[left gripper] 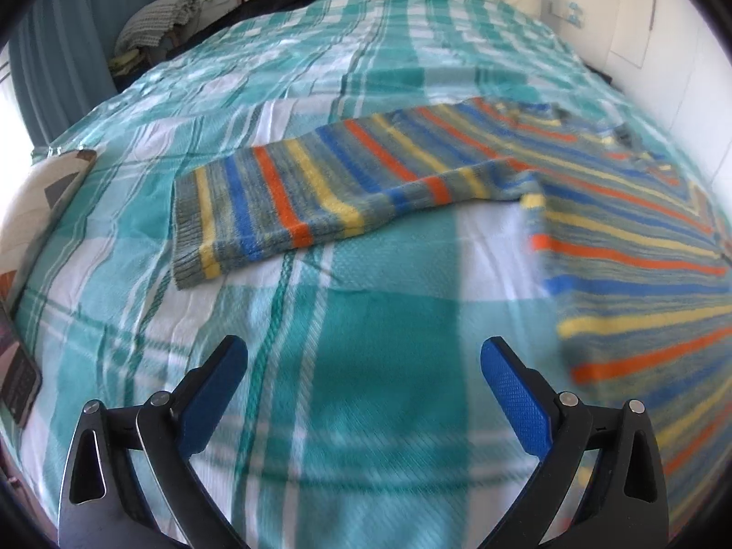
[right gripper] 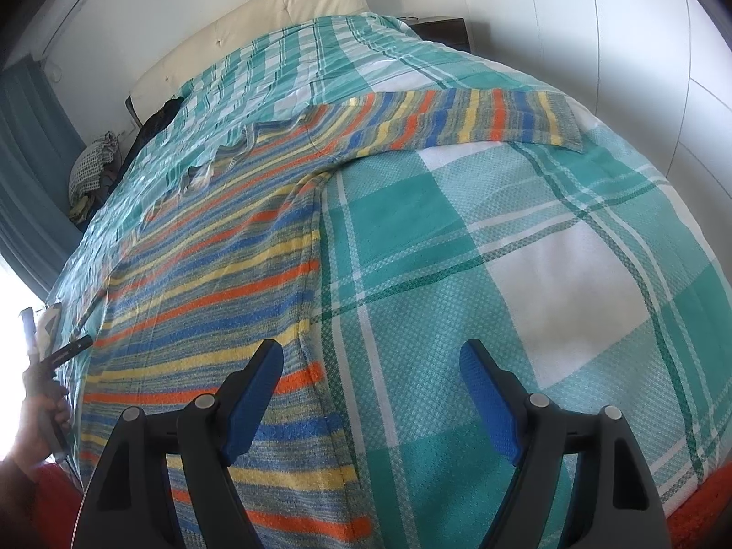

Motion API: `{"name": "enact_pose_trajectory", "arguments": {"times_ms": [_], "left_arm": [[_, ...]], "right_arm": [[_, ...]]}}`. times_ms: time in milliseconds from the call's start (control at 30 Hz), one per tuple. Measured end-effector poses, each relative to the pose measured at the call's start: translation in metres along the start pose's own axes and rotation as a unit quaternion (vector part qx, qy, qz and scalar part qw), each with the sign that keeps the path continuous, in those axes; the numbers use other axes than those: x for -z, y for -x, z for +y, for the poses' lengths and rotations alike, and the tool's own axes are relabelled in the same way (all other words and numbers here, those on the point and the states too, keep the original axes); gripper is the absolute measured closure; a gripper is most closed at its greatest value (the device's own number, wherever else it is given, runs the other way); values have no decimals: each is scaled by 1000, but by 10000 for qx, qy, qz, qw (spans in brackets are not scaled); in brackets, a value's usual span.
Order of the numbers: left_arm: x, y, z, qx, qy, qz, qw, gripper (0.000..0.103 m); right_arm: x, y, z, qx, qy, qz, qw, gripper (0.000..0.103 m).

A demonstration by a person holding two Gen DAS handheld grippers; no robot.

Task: Fold small clothes

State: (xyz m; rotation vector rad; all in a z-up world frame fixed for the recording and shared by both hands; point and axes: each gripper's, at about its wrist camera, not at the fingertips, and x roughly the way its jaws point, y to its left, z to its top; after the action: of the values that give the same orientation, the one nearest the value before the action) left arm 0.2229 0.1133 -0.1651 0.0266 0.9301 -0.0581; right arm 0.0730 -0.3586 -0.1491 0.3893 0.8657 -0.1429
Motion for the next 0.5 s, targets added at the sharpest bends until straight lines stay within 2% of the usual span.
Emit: {"name": "enact_pose_trajectory", "arguments": {"times_ms": [133,267,367,500], "left_arm": [[6,54,-17,132,-145,-347,9992,1],[21,84,-27,439,39,-510,9977,1],[39,79,-30,687,232,-475,9962,1],[52,56,-24,733,297,-185,9967,1]], "right_arm": [[-2,1,-3,-76,-109,-38,9999,24],[-3,5,-2,-130,-114,-95,9998,24],[-2,6,-3,-162,-137,-96,9997,24],[-2,8,-6,-211,-194,-120,9995,24]]}}
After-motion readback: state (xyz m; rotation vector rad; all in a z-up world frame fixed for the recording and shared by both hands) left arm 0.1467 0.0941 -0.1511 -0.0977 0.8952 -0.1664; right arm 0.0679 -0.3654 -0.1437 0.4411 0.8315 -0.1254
